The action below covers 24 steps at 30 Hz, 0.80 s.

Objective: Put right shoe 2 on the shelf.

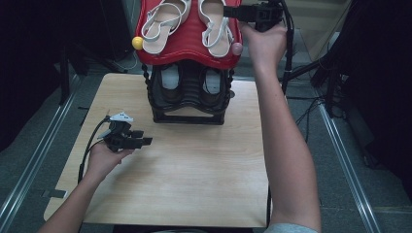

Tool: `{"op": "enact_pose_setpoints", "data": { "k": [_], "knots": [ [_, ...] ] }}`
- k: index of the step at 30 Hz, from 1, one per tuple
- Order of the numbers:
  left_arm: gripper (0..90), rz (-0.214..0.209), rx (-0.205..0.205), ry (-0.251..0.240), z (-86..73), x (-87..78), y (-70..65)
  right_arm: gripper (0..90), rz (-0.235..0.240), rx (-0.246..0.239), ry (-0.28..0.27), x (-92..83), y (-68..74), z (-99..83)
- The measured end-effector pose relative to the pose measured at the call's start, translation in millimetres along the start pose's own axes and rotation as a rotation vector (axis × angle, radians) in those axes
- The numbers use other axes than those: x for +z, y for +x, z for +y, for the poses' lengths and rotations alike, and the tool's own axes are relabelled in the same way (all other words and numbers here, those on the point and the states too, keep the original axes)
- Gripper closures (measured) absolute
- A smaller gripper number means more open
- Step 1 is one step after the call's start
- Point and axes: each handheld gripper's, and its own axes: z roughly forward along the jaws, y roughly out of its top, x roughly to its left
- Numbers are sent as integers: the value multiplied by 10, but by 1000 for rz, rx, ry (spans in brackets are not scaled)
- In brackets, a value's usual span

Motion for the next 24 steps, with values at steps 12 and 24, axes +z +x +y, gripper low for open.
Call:
{"op": "enact_pose_setpoints", "data": {
  "k": [12, 24],
  "knots": [
    [459, 1, 2, 1, 0, -7, 5, 460, -11, 8, -10, -50, -171, -138],
    [459, 2, -1, -3, 0, -10, 4, 441, -41, 29, 3, -105, -394, -318]
  ]
}}
